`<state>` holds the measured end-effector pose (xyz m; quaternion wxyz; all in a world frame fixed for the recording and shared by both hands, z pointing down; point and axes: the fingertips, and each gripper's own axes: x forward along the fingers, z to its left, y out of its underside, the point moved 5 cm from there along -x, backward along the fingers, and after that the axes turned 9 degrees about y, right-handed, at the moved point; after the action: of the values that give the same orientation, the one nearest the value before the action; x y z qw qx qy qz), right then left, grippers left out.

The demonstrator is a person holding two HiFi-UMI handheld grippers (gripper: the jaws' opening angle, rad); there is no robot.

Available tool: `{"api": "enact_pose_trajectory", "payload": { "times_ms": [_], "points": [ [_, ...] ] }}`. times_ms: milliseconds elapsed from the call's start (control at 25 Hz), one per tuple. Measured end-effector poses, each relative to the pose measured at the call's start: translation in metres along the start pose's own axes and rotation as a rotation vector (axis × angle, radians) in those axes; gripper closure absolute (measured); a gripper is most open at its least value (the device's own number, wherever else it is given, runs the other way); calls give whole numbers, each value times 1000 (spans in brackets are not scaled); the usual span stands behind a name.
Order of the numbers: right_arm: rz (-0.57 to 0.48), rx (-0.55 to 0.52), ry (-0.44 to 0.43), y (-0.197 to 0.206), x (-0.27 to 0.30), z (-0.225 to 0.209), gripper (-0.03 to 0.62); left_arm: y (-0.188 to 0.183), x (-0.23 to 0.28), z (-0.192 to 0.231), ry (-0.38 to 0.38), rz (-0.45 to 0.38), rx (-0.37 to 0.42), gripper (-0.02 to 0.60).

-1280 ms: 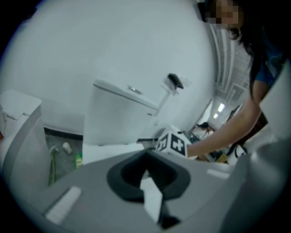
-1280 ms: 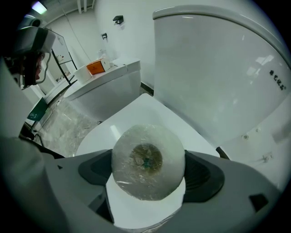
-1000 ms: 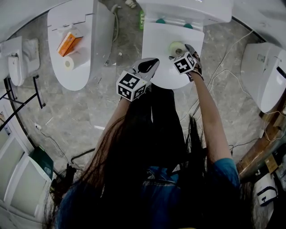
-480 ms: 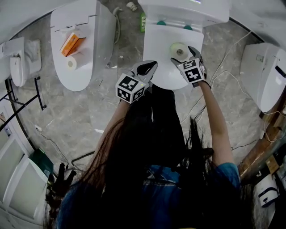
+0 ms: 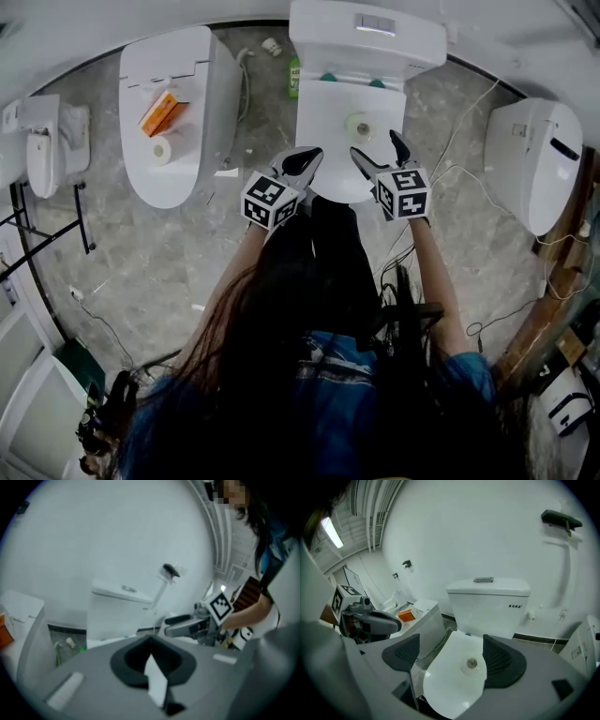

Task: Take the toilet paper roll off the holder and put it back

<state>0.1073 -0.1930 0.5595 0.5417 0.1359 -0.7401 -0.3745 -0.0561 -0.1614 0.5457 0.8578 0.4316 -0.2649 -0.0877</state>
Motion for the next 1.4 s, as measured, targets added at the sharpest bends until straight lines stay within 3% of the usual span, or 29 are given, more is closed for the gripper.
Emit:
{"api": "enact_pose_trajectory", "payload": {
  "times_ms": [280,520,640,760,840,920,1040,1400],
  "points": [
    [-87,98,46,-31,-47,25,161,-36,-26,-32,35,-37,64,586],
    [-169,263,100,-50,-93,51,168,-57,-67,-61,64,-83,88,586],
    [-184,277,111,-50,-110,74,188,-58,-90,-72,90,-100,103,586],
    [-189,280,135,-44,-129,98,270,-55,-111,-82,108,-112,117,586],
    [-199,310,172,-39,-143,110,370,-54,-124,-87,118,-124,127,586],
    [-213,359,212,-33,-157,120,531,-52,-136,-92,128,-138,137,586],
    [-217,396,230,-20,-178,137,545,-46,-155,-99,134,-165,127,586],
    [-250,372,282,19,-246,167,566,-24,-179,-127,153,-188,92,586]
  ]
}}
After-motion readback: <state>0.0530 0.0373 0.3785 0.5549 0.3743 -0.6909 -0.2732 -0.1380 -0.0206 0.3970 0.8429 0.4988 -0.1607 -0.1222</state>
